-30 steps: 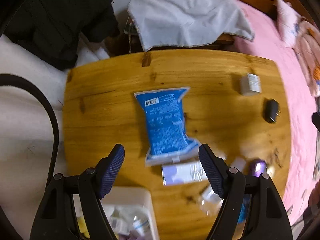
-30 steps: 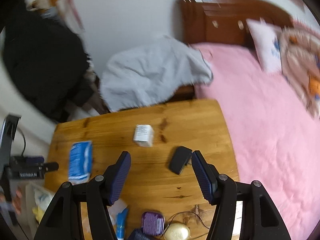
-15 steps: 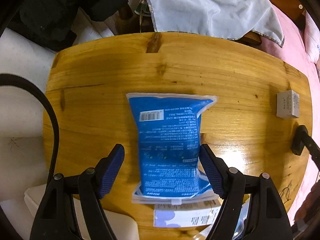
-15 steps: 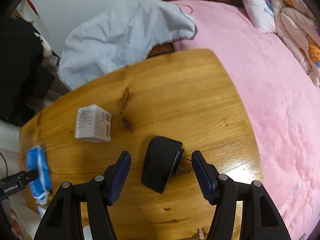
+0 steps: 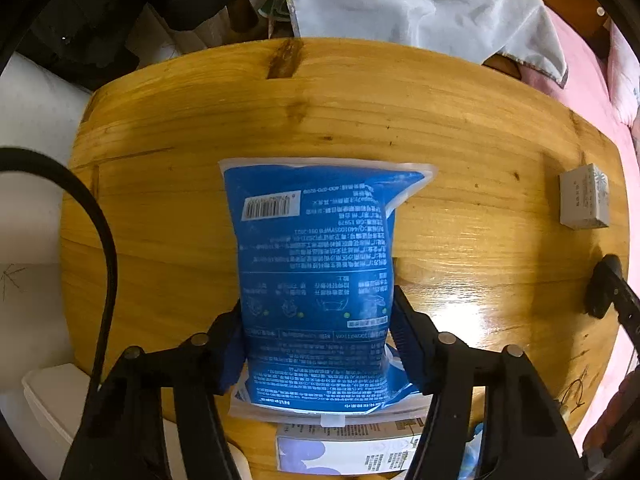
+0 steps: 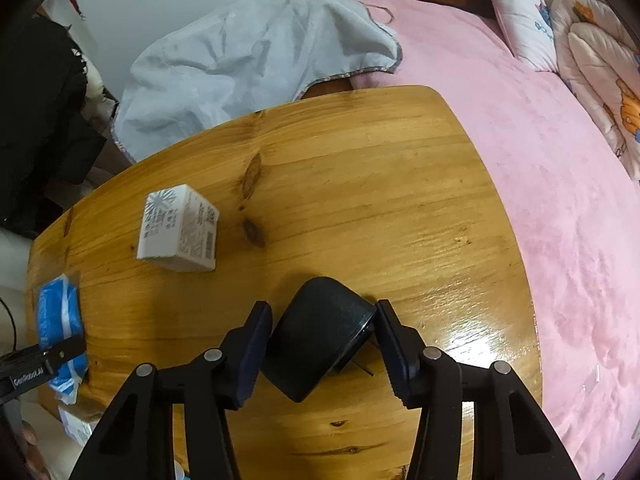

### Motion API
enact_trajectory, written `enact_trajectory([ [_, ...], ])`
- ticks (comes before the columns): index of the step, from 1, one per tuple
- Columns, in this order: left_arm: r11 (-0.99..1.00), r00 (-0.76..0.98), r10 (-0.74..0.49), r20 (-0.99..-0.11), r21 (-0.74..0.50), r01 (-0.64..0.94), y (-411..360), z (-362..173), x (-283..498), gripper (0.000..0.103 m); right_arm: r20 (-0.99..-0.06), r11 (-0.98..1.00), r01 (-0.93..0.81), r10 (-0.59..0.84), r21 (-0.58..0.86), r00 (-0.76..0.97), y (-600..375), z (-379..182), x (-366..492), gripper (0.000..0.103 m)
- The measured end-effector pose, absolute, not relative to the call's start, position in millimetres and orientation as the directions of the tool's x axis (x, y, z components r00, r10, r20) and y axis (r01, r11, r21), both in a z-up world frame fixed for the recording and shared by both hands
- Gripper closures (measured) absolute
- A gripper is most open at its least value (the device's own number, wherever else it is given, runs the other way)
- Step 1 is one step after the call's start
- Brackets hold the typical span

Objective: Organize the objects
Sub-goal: 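Grasp the blue wipes pack with the left tool while the right tool grasps the black charger plug, then carry the blue wipes pack and black plug over the white tray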

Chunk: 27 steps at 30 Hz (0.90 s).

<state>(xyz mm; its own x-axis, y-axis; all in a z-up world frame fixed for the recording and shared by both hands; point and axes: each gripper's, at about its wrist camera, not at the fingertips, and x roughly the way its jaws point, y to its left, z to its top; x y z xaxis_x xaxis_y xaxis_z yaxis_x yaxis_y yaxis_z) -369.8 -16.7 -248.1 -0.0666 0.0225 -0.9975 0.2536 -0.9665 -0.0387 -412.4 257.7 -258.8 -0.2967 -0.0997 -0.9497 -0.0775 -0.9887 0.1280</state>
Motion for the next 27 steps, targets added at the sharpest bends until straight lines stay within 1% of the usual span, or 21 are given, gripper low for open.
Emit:
enact_trajectory([
  [2, -0.967, -0.084, 0.017, -0.996, -0.038, 0.252, -15.4, -246.0, -368.9, 0.046, -0.947, -0.989, -0.071, -0.104, 0.132, -0.305, 256.4, -257.0, -409.4, 0.053],
  [5, -0.968, -0.099, 0.012, -0.995, -0.037, 0.247, -13.7, -243.1, -369.4, 0.049, -0.942, -0.987, -0.068, -0.118, 0.146, -0.314, 256.0, -254.0, -405.5, 0.056],
  [15, -0.974, -0.177, 0.035, -0.984, -0.073, 0.215, -8.8, -211.2, -361.5, 0.05, -0.926, -0.98, -0.079, -0.146, 0.184, -0.348, 258.4, -236.7, -390.2, 0.057],
  [20, -0.973, -0.212, 0.088, -0.973, -0.13, 0.192, -4.1, -184.4, -347.6, 0.05, -0.914, -0.976, -0.077, -0.16, 0.203, -0.374, 260.0, -219.0, -380.4, 0.057],
  [27, -0.964, -0.26, 0.175, -0.949, -0.219, 0.148, -5.4, -136.9, -316.3, 0.05, -0.88, -0.969, -0.049, -0.199, 0.243, -0.432, 254.3, -176.6, -353.2, 0.057],
])
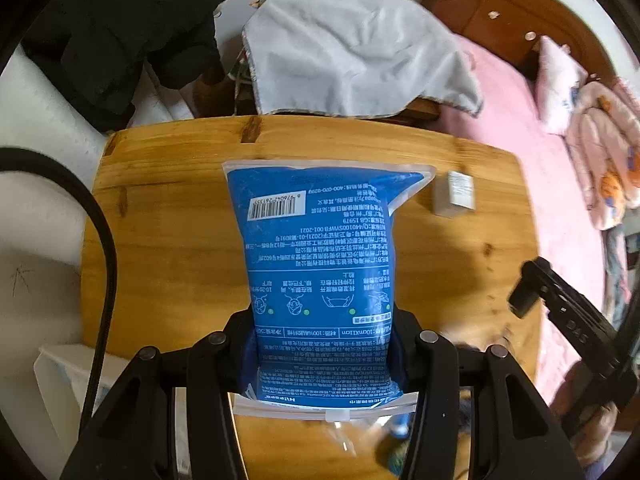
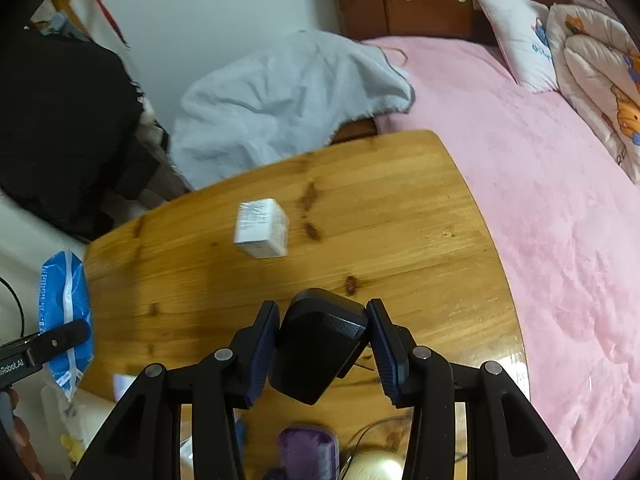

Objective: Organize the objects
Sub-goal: 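Carry the blue wipes pack and black plug over the white tray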

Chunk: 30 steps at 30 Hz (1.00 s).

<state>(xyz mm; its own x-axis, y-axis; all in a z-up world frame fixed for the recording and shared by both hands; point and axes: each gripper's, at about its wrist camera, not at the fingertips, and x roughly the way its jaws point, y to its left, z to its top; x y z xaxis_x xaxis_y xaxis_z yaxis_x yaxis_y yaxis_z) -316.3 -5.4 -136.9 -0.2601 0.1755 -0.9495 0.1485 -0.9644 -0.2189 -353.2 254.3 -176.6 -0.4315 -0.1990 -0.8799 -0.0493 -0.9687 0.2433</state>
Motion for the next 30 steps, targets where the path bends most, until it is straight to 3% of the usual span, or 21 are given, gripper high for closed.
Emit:
enact_trajectory([
  [8, -0.955, -0.296, 0.236, -0.926, -0.277, 0.105, -34.7, -83.3, -252.0, 0.05, -0.824, -0.954, 0.062, -0.286, 0.294, -0.49, 216.0, -113.4, -298.7, 0.057],
  [18, -0.948, -0.299, 0.186, -0.936, -0.251, 0.194, -112.7, -62.2, -156.7, 0.05, -0.775, -0.891, 0.303, -0.446, 0.338, -0.448, 112.7, -63.2, -218.1, 0.057],
  [30, -0.936, -0.25, 0.095, -0.963, -0.172, 0.308, -184.6, -76.5, -70.0, 0.049, -0.815, -0.789, 0.534, -0.505, 0.303, -0.284, -4.1, -78.4, -136.0, 0.057],
])
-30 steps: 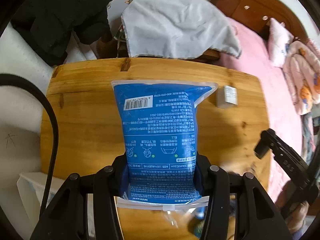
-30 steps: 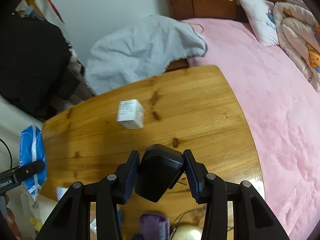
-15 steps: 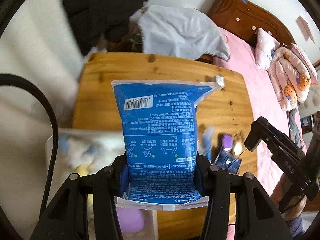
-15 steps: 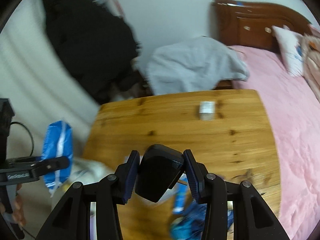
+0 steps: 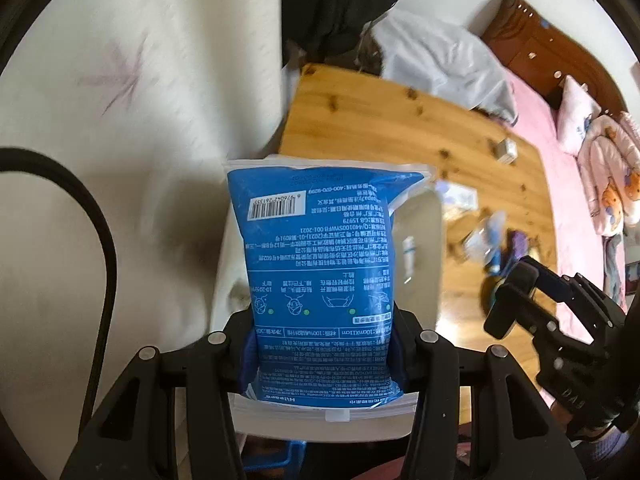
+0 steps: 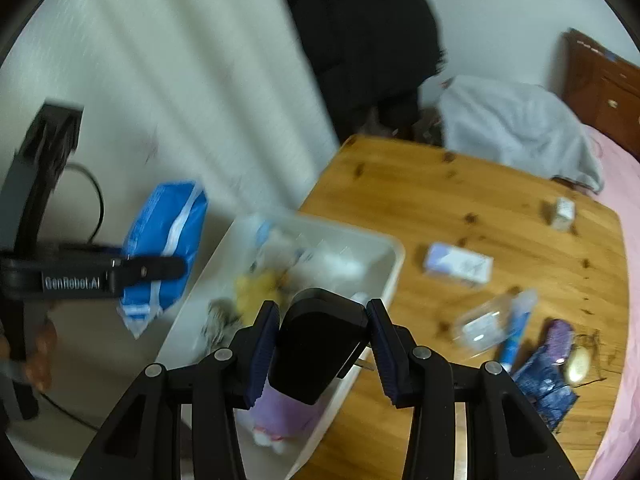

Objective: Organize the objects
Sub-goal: 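Carry the blue wipes pack and black plug over the white tray, then lower the blue pack and plug into the tray and open both tools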

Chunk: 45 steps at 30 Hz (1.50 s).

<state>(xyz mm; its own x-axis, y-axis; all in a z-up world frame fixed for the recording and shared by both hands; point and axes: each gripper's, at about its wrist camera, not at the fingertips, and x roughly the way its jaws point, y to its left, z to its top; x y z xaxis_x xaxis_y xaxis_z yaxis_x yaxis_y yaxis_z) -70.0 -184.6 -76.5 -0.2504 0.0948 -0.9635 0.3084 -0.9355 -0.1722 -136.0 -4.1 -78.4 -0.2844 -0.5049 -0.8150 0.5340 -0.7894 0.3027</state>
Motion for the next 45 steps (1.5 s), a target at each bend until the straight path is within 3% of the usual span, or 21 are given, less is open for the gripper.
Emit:
enact_trajectory([
  [15, -0.908, -0.107, 0.111, -0.988, -0.145, 0.394, -190.5, -159.1, -42.2, 0.049, -0.893, -0.766, 0.587, -0.423, 0.261, -0.155, -64.0, -149.0, -101.3, 0.057],
  [17, -0.904, -0.076, 0.118, -0.99, -0.139, 0.405, -187.7, -169.3, -37.5, 0.046, -0.894, -0.768, 0.591, -0.416, 0.247, -0.166, -65.8, -148.7, -100.9, 0.054],
  [21, -0.894, -0.036, 0.149, -0.988, -0.151, 0.422, -182.9, -179.4, -30.9, 0.042, -0.888, -0.763, 0.606, -0.416, 0.224, -0.195, -67.0, -144.5, -98.8, 0.037],
  [22, -0.895, -0.035, 0.154, -0.988, -0.154, 0.418, -180.7, -179.2, -29.7, 0.033, -0.886, -0.762, 0.612, -0.415, 0.214, -0.208, -66.0, -142.1, -96.9, 0.037],
  [25, -0.905, -0.047, 0.124, -0.991, -0.132, 0.403, -176.8, -172.6, -28.3, 0.022, -0.881, -0.765, 0.614, -0.412, 0.195, -0.234, -63.1, -136.4, -93.6, 0.037],
  [35, -0.914, -0.121, 0.121, -0.985, -0.158, 0.375, -170.8, -138.1, -24.9, 0.022, -0.85, -0.796, 0.583, -0.412, 0.162, -0.327, -34.1, -106.9, -84.7, 0.037],
  [45, -0.955, -0.176, 0.141, -0.974, -0.181, 0.236, -163.8, -104.8, -32.0, 0.022, -0.813, -0.842, 0.526, -0.385, 0.116, -0.437, 6.9, -79.7, -73.8, 0.037],
])
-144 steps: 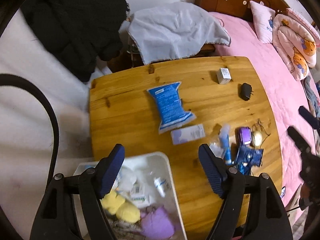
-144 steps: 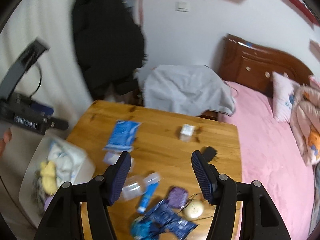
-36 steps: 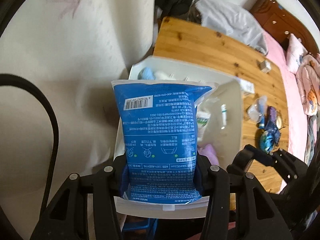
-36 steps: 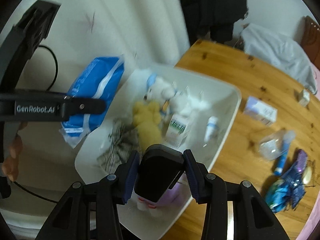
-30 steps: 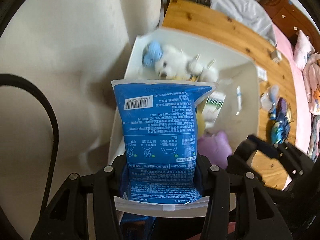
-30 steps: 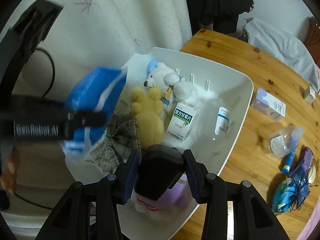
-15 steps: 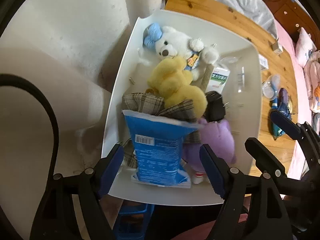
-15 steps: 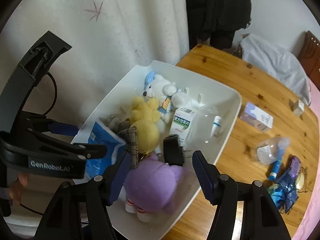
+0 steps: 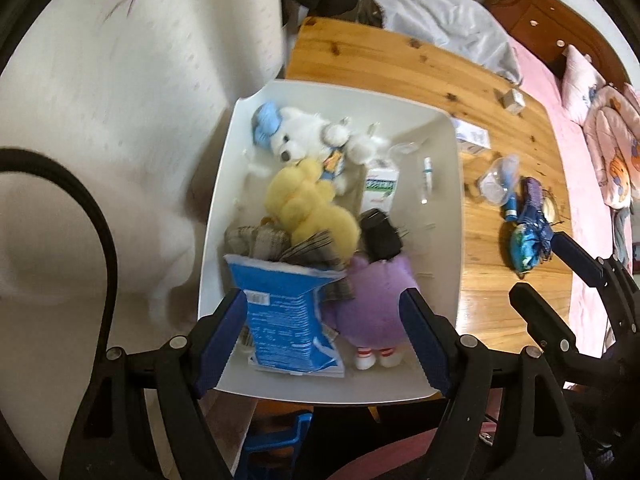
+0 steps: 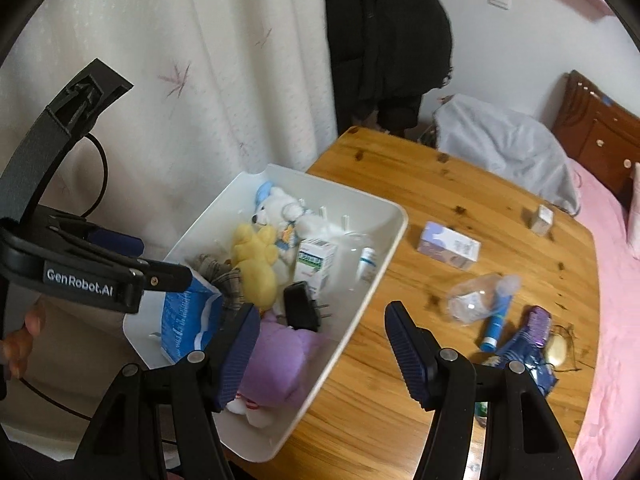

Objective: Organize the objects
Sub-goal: 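Lower the blue pack and plug into the tray and open both tools, then move both open tools toward the clear bottle and blue tube on the table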

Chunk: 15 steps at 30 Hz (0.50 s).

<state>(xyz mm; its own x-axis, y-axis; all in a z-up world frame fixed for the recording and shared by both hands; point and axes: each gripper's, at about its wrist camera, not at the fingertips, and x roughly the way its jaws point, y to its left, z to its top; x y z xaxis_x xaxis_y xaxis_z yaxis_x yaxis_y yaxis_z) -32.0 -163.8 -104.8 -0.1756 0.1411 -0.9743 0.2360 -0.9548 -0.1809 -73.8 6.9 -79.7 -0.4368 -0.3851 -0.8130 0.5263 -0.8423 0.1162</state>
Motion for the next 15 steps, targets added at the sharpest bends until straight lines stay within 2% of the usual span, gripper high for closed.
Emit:
enact_trajectory([
  [15, -0.981, -0.224, 0.155, -0.962, -0.177, 0.084, -121.0, -73.3, -45.6, 0.022, -0.802, -0.915, 0.373, -0.338, 0.157, -0.493, 80.4, -69.1, -63.8, 0.037],
])
